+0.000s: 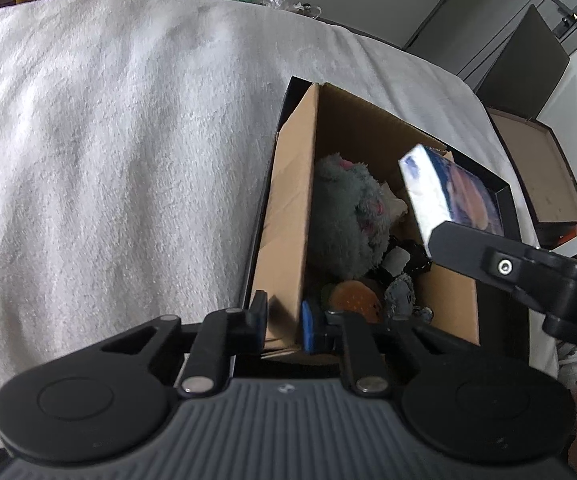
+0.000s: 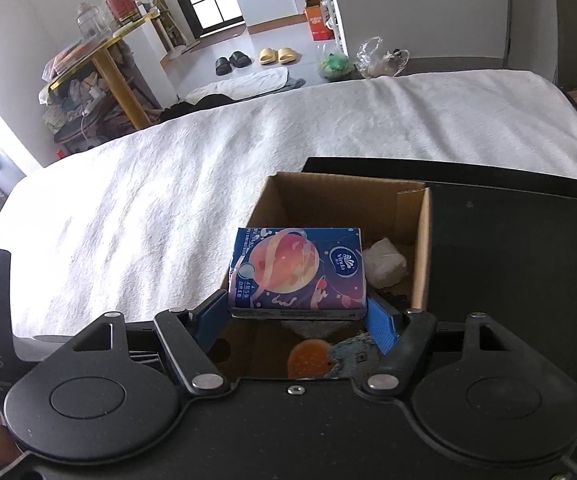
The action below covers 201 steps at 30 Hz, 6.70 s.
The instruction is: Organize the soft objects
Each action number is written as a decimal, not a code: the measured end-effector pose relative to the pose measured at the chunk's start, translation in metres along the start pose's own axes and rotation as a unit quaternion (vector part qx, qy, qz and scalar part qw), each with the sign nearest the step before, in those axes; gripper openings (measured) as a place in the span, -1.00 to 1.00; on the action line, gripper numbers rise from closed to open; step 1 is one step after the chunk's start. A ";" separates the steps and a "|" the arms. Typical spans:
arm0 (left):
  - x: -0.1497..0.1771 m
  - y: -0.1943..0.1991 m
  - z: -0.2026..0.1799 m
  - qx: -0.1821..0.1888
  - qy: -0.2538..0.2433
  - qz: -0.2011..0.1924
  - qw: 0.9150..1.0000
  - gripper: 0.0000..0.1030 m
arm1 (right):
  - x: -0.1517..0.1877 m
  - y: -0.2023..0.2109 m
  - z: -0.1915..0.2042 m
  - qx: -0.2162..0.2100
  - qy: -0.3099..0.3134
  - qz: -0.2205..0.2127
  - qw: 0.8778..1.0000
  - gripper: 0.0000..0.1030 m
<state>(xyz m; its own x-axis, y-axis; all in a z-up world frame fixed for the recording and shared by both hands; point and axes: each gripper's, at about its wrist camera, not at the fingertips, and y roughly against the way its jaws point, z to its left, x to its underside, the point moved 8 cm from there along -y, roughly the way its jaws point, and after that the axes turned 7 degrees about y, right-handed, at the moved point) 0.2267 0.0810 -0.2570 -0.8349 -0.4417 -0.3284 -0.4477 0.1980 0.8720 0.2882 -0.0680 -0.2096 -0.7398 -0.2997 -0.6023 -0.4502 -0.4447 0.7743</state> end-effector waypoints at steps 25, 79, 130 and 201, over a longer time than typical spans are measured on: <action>0.002 0.020 -0.003 -0.001 -0.006 0.002 1.000 -0.25 | 0.006 0.019 -0.003 -0.014 -0.059 -0.005 0.998 0.53; 0.043 0.177 -0.108 -0.077 -0.109 -0.107 0.985 0.81 | 0.062 0.187 -0.096 0.019 -0.135 -0.089 0.987 1.00; 0.077 0.281 -0.113 -0.050 -0.120 -0.202 0.971 0.83 | 0.068 0.280 -0.054 0.045 -0.082 -0.152 0.984 1.00; 0.118 0.279 -0.135 -0.040 -0.145 -0.208 0.966 0.83 | 0.103 0.302 -0.055 0.093 -0.064 -0.143 0.983 1.00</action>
<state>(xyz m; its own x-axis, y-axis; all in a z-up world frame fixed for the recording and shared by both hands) 0.0462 -0.0341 -0.0040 -0.6473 -0.2022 -0.7350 -0.7479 -0.0176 0.6635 0.1038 -0.2795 -0.0484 -0.6211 -0.0707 -0.7805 -0.7237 -0.3306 0.6058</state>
